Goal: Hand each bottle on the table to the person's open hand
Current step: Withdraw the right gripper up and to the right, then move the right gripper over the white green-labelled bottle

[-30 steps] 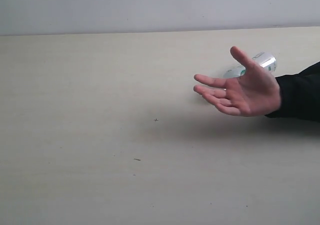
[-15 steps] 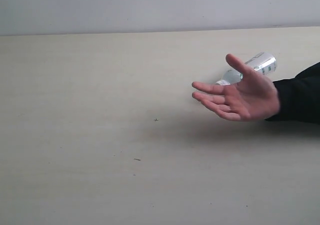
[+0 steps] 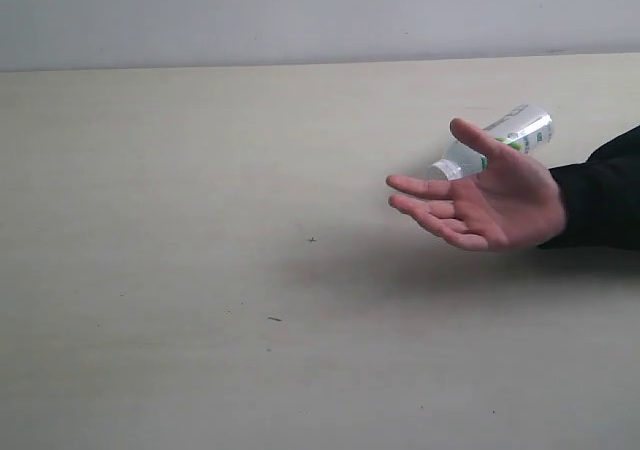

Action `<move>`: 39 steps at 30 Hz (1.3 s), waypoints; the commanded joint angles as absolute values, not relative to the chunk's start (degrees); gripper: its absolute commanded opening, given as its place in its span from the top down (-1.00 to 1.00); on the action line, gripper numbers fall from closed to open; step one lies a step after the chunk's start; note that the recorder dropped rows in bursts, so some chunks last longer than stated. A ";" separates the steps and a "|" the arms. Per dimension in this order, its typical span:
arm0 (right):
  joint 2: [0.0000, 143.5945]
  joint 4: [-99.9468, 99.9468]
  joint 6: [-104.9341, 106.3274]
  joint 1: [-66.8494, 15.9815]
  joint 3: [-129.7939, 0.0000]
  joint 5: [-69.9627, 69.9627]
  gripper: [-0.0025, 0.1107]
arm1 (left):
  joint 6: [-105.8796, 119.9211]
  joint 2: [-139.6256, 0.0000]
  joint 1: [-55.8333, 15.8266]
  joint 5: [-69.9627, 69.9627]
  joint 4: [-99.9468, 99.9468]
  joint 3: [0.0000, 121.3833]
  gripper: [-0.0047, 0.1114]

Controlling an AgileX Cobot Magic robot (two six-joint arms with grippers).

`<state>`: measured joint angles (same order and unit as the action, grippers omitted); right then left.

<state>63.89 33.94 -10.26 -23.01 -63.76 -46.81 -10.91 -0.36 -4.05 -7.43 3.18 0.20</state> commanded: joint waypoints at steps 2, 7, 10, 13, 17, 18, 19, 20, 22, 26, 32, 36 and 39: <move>83.69 50.56 -10.16 -22.48 -80.17 -69.96 0.92 | -10.84 0.00 -3.99 -7.39 2.73 0.00 0.92; 94.46 50.92 -8.56 -21.14 -89.73 -69.96 0.90 | -10.84 0.00 -3.99 -7.39 2.73 0.00 0.92; 97.98 45.77 -14.79 -19.26 -93.40 -69.96 0.96 | -10.84 0.00 -3.99 -7.39 2.73 0.00 0.92; 98.28 29.64 -15.07 -14.38 -94.02 -61.55 0.96 | -10.84 0.00 -3.99 -7.39 2.73 0.00 0.92; 100.08 -0.49 -9.72 -6.30 -93.89 -54.34 0.96 | -10.84 0.00 -3.99 -7.39 2.73 0.00 0.92; 100.71 -5.68 -7.38 -5.00 -93.53 -53.59 0.96 | -10.84 0.00 -3.99 -7.39 2.73 0.00 0.92; 101.18 -11.31 -4.95 -4.06 -93.07 -53.33 0.96 | -10.84 0.00 -3.99 -7.39 2.73 0.00 0.92; 101.80 -15.11 -2.35 -3.50 -92.69 -53.20 0.96 | -10.84 0.00 -3.99 -7.39 2.73 0.00 0.92; 103.23 -16.66 0.69 -3.30 -92.45 -54.83 0.96 | -10.84 0.00 -3.99 -7.39 2.73 0.00 0.92; 106.35 -11.48 0.31 -3.30 -92.45 -59.96 0.95 | -10.84 0.00 -3.99 -7.39 2.73 0.00 0.92; 110.99 -3.62 -3.19 -3.30 -92.45 -58.94 0.53 | -10.84 0.00 -3.99 -7.39 2.73 0.00 0.92; 112.45 -4.44 -5.89 -3.30 -92.45 -55.34 0.12 | -10.84 0.00 -3.99 -7.39 2.73 0.00 0.92; 113.39 -4.44 -6.26 -3.30 -92.45 -54.31 -0.13 | -10.84 0.00 -3.99 -7.39 2.73 0.00 0.92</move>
